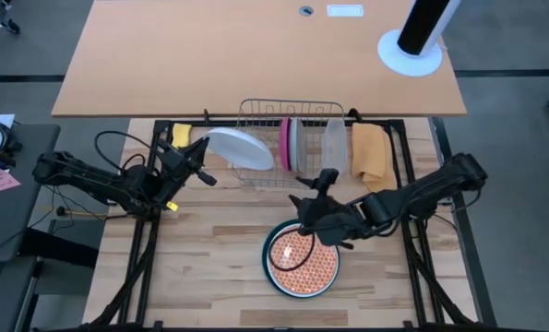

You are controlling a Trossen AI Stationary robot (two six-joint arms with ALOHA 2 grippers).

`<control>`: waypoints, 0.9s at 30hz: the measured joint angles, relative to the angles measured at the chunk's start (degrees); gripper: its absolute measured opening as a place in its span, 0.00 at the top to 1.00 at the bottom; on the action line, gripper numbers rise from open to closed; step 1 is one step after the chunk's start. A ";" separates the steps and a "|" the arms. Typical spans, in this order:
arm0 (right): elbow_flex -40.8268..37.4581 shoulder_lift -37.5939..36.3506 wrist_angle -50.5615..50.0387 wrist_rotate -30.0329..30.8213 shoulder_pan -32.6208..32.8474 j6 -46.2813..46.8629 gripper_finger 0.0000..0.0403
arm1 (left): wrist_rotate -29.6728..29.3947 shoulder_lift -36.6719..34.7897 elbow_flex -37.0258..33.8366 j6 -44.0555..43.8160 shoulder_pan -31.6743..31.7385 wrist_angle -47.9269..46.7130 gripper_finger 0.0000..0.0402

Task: Sort dishes
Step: Put the white plate into the dish rack

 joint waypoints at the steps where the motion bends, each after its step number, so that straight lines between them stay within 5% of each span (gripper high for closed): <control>1: 0.00 0.18 1.19 0.77 0.04 -0.78 0.37 | 0.29 0.00 0.00 -0.06 0.01 0.03 1.00; 7: 0.02 0.00 6.22 6.41 0.13 -4.52 0.37 | 5.60 0.00 0.00 -1.44 0.02 0.25 1.00; 16: 0.02 -0.31 9.35 6.88 2.25 -6.27 0.37 | 8.52 0.00 0.00 -2.27 0.05 0.22 1.00; 27: 0.04 -0.33 25.63 6.86 6.32 -13.77 0.36 | 22.47 0.00 0.02 -1.80 0.07 0.10 1.00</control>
